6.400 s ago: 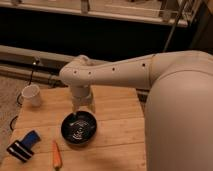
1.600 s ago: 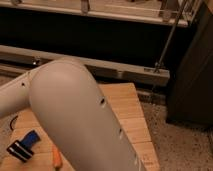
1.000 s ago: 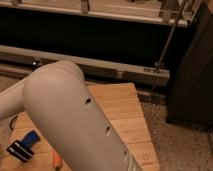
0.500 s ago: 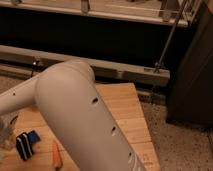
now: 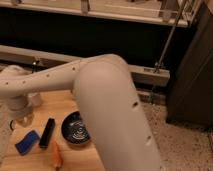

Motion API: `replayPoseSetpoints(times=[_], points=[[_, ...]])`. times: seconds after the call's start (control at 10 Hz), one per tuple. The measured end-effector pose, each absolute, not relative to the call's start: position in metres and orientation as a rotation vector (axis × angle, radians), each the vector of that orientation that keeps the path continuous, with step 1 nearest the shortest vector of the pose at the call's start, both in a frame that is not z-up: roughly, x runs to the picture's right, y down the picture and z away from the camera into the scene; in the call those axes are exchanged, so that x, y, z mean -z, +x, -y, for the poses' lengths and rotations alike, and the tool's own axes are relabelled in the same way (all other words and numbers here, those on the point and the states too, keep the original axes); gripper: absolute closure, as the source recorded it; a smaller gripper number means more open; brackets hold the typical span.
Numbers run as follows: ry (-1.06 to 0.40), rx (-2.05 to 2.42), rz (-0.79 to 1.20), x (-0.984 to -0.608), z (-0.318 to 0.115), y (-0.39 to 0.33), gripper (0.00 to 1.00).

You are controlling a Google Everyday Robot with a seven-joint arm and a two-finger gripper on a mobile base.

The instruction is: Knock the eraser over

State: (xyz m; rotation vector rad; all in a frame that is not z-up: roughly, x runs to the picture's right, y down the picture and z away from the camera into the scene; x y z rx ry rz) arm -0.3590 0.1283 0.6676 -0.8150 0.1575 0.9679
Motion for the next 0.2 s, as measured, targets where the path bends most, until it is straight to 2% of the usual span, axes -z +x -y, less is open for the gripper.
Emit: replayPoseSetpoints(times=[0.2], points=[[-0.817, -1.192, -0.095, -0.671, -0.070, -0.317, 0.64]])
